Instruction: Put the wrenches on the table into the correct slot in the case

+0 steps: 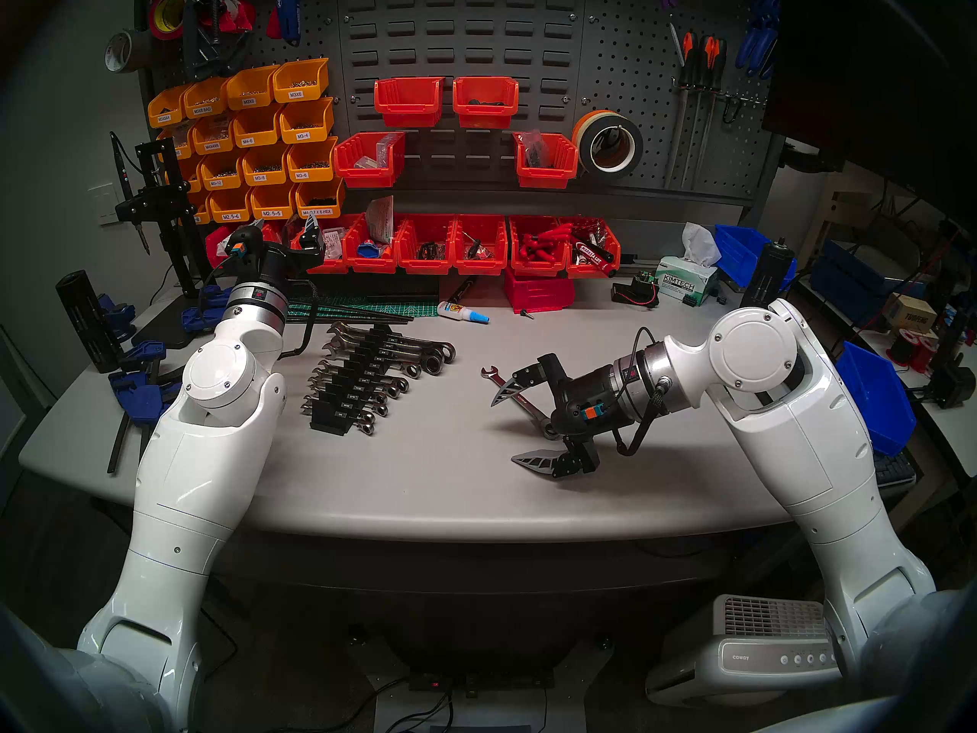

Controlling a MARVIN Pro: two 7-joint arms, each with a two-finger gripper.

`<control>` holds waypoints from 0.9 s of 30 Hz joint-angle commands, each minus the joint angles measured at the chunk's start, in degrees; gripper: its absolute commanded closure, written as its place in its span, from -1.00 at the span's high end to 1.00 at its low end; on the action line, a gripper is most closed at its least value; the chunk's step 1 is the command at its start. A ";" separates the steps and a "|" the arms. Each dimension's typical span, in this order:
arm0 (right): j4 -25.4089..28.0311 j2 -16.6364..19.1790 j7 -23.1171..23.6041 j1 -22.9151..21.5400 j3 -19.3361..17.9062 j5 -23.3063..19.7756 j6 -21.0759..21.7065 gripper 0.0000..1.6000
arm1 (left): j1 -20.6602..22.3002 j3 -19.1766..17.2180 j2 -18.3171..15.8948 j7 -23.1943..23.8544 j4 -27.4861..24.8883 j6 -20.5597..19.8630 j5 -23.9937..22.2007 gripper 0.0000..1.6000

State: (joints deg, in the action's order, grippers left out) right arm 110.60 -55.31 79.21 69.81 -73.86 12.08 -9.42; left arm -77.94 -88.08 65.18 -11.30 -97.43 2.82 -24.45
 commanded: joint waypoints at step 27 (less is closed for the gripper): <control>-1.14 2.88 -6.28 0.71 0.88 8.36 0.81 1.00 | 1.80 -0.45 -0.07 0.02 -1.58 0.63 0.00 1.00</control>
State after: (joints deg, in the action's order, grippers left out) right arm 110.95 -54.47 72.97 70.42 -72.92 16.83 -9.29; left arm -77.94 -88.08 65.18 -11.30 -97.43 2.82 -24.45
